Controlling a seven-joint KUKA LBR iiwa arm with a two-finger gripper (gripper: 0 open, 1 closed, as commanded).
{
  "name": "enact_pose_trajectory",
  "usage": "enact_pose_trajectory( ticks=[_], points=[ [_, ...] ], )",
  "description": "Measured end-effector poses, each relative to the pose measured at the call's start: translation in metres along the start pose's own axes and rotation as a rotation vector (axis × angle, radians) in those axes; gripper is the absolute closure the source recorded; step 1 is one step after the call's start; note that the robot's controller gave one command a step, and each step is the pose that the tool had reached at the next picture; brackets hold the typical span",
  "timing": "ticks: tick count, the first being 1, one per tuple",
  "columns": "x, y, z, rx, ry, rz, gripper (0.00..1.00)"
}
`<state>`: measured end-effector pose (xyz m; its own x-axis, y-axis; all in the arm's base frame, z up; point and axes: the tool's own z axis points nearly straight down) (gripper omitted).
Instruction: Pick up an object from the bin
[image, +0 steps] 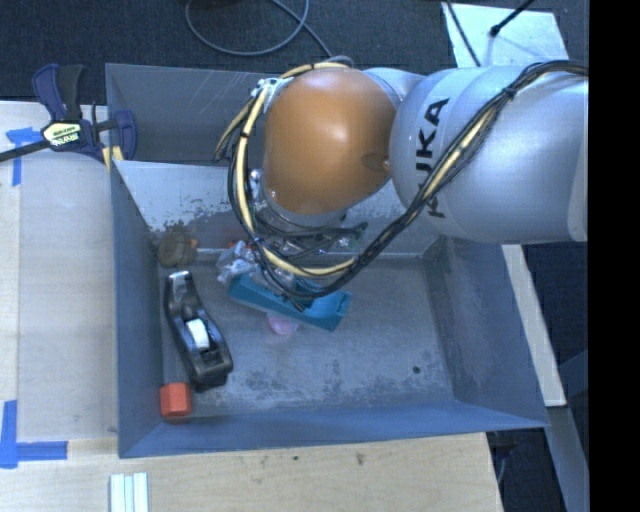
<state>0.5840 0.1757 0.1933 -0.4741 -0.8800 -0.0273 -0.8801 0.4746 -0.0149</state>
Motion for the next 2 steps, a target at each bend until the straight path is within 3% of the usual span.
enact_pose_trajectory(
  ticks=[1,2],
  points=[
    [0.01,-0.021,0.028,-0.007,0.005,-0.066,1.0],
    [0.008,-0.021,0.044,-0.005,0.004,0.08,1.0]
  ],
)
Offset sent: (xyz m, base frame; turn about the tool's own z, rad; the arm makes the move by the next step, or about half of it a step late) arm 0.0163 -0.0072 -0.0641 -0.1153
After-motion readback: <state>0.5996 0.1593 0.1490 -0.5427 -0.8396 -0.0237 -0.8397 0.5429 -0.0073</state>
